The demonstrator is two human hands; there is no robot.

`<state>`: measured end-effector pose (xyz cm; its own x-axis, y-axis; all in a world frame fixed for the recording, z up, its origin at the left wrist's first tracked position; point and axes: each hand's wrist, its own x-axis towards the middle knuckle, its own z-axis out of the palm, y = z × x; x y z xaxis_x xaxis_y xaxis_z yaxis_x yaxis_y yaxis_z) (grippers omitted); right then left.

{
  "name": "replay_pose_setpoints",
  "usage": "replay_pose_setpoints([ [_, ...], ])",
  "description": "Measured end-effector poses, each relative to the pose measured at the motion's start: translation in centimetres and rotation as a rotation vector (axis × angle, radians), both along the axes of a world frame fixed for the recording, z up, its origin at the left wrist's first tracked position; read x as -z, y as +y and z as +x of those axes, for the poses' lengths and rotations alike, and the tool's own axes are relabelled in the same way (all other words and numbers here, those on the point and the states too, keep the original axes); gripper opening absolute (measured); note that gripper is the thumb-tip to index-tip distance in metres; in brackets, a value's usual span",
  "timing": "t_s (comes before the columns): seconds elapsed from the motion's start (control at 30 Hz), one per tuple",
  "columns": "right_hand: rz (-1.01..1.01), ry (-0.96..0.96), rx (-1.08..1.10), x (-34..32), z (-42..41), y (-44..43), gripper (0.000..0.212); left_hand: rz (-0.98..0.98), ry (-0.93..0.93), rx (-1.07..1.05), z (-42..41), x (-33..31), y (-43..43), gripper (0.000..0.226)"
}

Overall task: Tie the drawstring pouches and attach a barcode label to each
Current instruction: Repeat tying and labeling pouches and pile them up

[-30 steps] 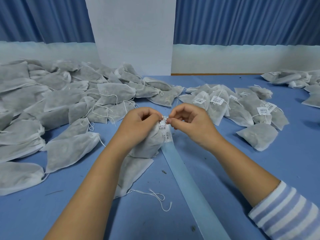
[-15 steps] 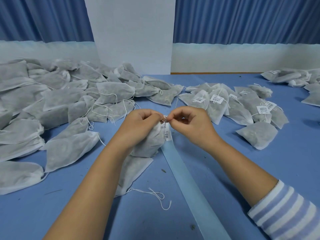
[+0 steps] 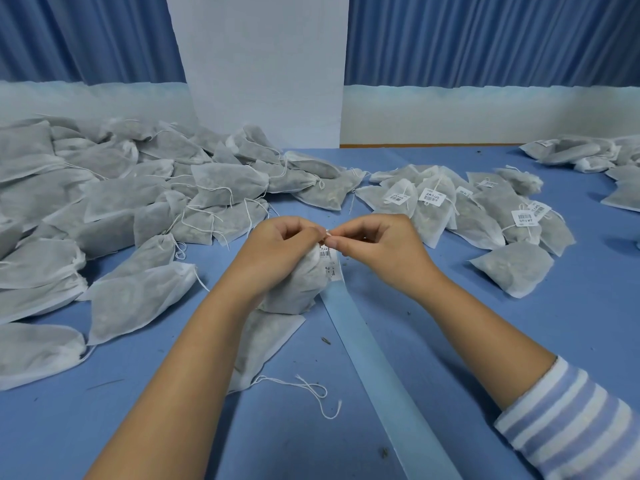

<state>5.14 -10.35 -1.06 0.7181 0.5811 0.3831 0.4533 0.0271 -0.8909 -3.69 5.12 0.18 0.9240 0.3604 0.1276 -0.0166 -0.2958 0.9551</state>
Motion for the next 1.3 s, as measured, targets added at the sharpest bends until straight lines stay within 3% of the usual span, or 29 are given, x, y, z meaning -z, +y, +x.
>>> replay_pose_setpoints([
  [0.13, 0.0, 0.048, -0.038, -0.3, 0.2, -0.3, 0.005, -0.014, 0.02, 0.022, -0.4, -0.1, 0.2, 0.01],
  [0.23, 0.043, 0.087, -0.045, -0.5, 0.3, -0.3, 0.004, -0.009, 0.067, 0.123, -0.7, -0.3, 0.5, 0.036],
  [0.33, 0.049, 0.1, -0.063, -0.5, 0.1, -0.1, 0.007, 0.067, 0.11, 0.219, -0.8, -0.2, 0.1, 0.018],
  [0.4, 0.055, 0.108, -0.067, -0.6, -0.1, -0.1, 0.007, 0.116, 0.117, 0.174, -0.6, -0.2, -0.1, 0.004],
  [0.5, 0.065, 0.126, -0.032, -0.8, 0.0, -0.3, 0.005, 0.166, 0.101, 0.124, -0.4, 0.0, 0.0, 0.015],
  [1.03, 0.166, 0.31, 0.018, -0.9, -0.4, 0.4, 0.01, 0.197, 0.039, 0.088, -0.2, -0.1, -0.7, 0.017],
  [1.3, 0.099, 0.204, 0.037, -0.7, -0.1, 0.3, 0.013, 0.288, 0.0, 0.158, -0.2, 0.0, -1.8, 0.021],
])
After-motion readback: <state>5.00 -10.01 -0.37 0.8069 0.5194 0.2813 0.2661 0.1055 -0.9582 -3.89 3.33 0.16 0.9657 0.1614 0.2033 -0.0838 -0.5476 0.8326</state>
